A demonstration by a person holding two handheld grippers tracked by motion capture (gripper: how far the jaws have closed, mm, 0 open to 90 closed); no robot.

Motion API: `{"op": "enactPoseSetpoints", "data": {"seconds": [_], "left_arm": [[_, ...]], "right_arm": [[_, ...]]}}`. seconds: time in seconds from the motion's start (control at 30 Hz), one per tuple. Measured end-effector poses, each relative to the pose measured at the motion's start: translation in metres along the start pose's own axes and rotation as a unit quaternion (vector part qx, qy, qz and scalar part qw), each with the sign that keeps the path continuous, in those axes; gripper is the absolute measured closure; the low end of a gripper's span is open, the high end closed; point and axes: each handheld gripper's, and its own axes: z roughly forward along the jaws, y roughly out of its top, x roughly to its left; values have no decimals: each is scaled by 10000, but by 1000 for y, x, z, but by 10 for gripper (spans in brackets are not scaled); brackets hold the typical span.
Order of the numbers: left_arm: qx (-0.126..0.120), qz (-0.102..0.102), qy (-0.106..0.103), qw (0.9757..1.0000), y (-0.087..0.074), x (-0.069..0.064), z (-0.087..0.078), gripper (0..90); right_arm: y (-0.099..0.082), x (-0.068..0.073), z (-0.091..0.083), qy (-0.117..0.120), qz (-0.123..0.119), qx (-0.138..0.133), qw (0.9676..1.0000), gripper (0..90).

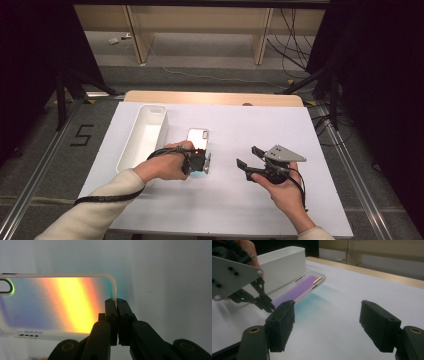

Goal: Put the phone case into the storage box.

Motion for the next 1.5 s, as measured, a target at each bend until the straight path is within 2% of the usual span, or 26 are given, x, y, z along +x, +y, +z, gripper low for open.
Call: {"op": "enactPoseSetpoints", "data": {"seconds": [0.13, 0.17, 0.2, 0.27, 0.33, 0.37, 0.47, 0.53, 0.57, 0.6, 0.63, 0.7, 0.73, 0.77, 0.8, 0.83, 0.9, 0.93, 0.97, 1.03, 1.1, 1.2, 1.23, 1.33, 1.4, 1.5], "left_arm": [[-13, 25, 28, 10000, 2, -2, -3, 880], [-32, 49, 48, 10000, 3, -2, -4, 880], [-35, 69, 77, 9999, 3, -3, -5, 880], [-38, 93, 106, 9999, 5, -4, -7, 880], [-50, 129, 168, 9998, 7, -5, -9, 881], [-72, 136, 166, 9997, 8, -5, -10, 881], [-85, 164, 221, 9996, 11, -7, -13, 881], [-95, 167, 243, 9995, 12, -7, -14, 881], [-143, 251, 222, 9993, 13, -6, -14, 881], [-154, 265, 223, 9993, 14, -6, -15, 881], [-137, 245, 226, 9994, 14, -7, -16, 881], [-135, 239, 260, 9993, 15, -8, -17, 881], [-111, 218, 262, 9994, 15, -8, -17, 881], [-204, 129, 275, 9993, 16, -10, -17, 881], [-114, 230, 292, 9992, 17, -9, -19, 881], [-55, 322, 328, 9989, 18, -8, -20, 881], [-134, 289, 338, 9989, 19, -9, -20, 881], [-124, 341, 352, 9987, 20, -9, -21, 881], [-175, 398, 301, 9986, 22, -9, -21, 881], [-166, 346, 296, 9988, 23, -10, -21, 881], [-116, 302, 327, 9989, 24, -12, -21, 881], [-119, 335, 362, 9987, 26, -11, -22, 881], [-111, 355, 379, 9986, 26, -11, -22, 881], [-118, 419, 397, 9983, 28, -11, -23, 881], [-130, 432, 420, 9981, 29, -11, -22, 881], [-111, 477, 423, 9979, 30, -11, -22, 881]], "right_arm": [[4, -3, 9, -17, 138, 43, 9999, 298], [4, -4, 12, 5, 154, -33, 9999, 300], [5, -5, 13, -5, 169, 64, 9998, 300], [6, -7, 19, 12, 185, -5, 9998, 302], [8, -8, 22, -35, 229, 98, 9997, 305], [8, -8, 25, 30, 305, 64, 9995, 306], [9, -9, 30, 27, 389, 140, 9991, 312], [10, -11, 33, -34, 334, 124, 9994, 319], [10, -11, 36, 6, 444, 128, 9989, 320], [10, -12, 37, -13, 405, 155, 9991, 321], [11, -13, 37, -89, 383, 278, 9988, 322], [11, -13, 41, -45, 489, 254, 9985, 325], [11, -14, 42, -49, 451, 232, 9987, 325], [12, -15, 43, -47, 441, 252, 9987, 326], [12, -14, 44, -22, 532, 273, 9982, 327], [12, -15, 46, -50, 471, 216, 9986, 328], [13, -15, 49, -34, 543, 255, 9982, 329], [14, -15, 49, -34, 609, 299, 9977, 328], [15, -15, 50, -102, 556, 323, 9979, 328], [15, -15, 53, -55, 500, 362, 9981, 328], [16, -13, 56, -1, 625, 326, 9975, 333], [18, -11, 61, 70, 657, 311, 9973, 343], [18, -12, 62, 63, 531, 243, 9983, 344], [21, -8, 66, 169, 704, 306, 9969, 353], [21, -7, 70, 157, 621, 283, 9975, 356], [23, -5, 74, 222, 645, 336, 9971, 365]]}}
